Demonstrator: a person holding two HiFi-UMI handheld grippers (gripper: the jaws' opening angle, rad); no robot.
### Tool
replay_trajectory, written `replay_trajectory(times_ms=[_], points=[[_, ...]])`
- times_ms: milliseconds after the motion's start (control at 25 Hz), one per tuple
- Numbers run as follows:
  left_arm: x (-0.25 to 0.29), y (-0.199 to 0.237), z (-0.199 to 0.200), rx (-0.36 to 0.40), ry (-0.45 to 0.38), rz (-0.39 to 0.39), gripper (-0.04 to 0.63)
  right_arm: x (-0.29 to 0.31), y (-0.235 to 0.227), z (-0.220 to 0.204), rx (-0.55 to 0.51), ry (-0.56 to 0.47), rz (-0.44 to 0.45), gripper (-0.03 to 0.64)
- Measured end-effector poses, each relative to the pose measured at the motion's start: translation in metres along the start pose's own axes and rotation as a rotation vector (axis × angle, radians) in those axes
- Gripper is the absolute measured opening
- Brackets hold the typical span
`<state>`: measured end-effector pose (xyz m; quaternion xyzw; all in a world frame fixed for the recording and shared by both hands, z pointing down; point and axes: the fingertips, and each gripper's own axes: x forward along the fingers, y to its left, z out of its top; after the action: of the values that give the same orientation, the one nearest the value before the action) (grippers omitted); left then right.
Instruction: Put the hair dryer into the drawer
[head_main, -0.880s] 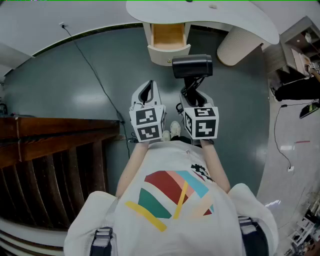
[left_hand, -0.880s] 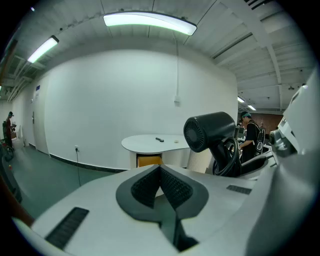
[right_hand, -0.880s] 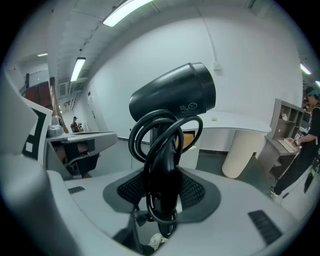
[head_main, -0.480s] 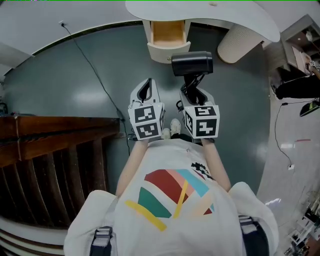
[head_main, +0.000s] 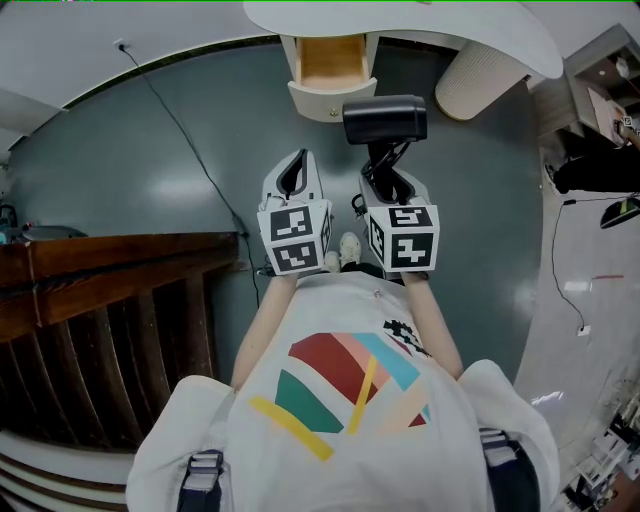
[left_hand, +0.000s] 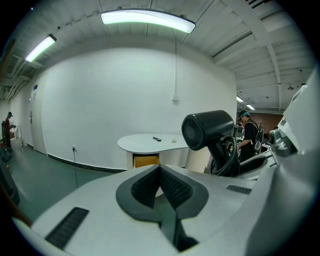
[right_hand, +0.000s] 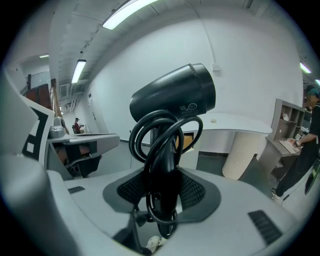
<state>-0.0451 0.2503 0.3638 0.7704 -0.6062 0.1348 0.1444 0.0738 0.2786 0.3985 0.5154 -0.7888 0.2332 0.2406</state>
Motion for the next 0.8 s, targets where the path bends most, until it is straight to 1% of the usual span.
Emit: replay_trajectory(times_ms=[200, 440, 640, 800], points=[[0.017, -0.011, 0.001, 0.002, 0.004, -0.007, 0.015, 0.013, -0.015, -0.006, 0.006, 0.037, 0.015, 0.189], [0.028, -0.016, -0.005, -0.019, 0.014, 0.024, 0.015, 0.023, -0.036, -0.009, 0.008, 0.049, 0.027, 0.189], [0.032, -0.010, -0.001, -0.022, 0.011, 0.044, 0.015, 0.028, -0.045, -0.005, 0.026, 0.052, 0.023, 0.189], [0.042, -0.003, 0.006, -0.025, -0.005, 0.048, 0.015, 0.034, -0.047, 0.003, 0.018, 0.039, 0.022, 0.189]])
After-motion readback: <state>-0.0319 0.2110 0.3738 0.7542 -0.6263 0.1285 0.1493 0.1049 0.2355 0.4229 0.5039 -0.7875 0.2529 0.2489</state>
